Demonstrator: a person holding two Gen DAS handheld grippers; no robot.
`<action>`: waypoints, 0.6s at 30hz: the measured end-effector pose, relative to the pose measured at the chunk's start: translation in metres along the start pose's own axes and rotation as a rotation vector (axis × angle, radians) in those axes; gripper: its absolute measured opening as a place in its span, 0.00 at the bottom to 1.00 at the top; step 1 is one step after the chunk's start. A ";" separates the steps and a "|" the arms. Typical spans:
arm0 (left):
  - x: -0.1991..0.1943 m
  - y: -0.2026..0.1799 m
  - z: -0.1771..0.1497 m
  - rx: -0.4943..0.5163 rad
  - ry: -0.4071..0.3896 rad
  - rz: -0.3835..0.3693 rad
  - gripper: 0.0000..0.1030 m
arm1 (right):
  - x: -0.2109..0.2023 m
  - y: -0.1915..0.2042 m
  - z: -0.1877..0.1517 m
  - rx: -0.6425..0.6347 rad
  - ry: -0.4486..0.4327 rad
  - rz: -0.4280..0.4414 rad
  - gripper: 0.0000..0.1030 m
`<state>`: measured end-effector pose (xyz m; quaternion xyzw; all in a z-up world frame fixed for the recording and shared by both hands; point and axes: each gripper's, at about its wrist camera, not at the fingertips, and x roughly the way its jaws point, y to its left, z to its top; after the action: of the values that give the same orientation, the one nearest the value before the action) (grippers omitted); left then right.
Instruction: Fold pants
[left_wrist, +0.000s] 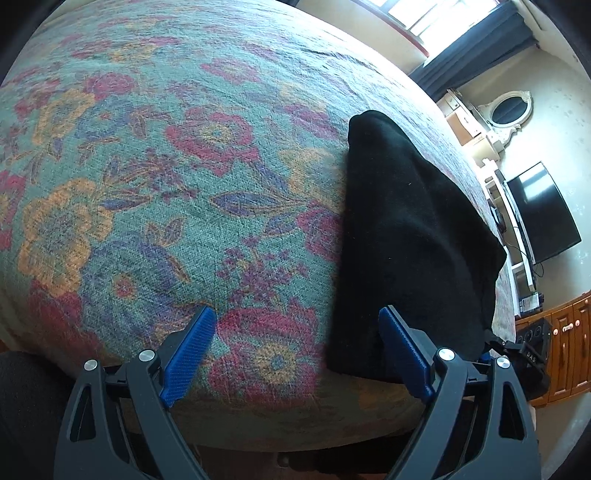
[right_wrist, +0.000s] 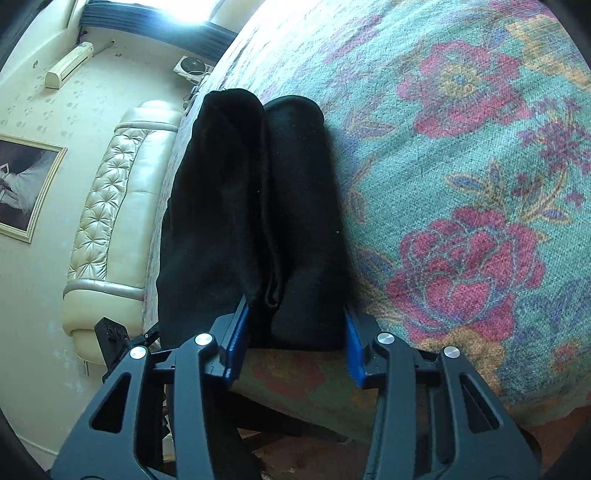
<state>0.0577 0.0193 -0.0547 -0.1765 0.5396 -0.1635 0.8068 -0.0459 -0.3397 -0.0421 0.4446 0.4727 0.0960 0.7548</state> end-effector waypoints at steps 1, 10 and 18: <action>0.001 -0.001 -0.001 0.010 0.000 0.002 0.87 | -0.001 -0.003 0.000 -0.001 0.001 0.003 0.42; 0.002 -0.004 -0.003 0.030 -0.012 0.023 0.88 | -0.007 -0.015 0.002 -0.004 0.009 0.025 0.41; 0.010 -0.008 -0.010 0.126 -0.060 0.069 0.90 | -0.009 -0.025 0.000 0.005 0.008 0.050 0.41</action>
<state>0.0518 0.0066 -0.0622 -0.1113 0.5095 -0.1638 0.8374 -0.0574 -0.3593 -0.0553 0.4579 0.4646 0.1154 0.7491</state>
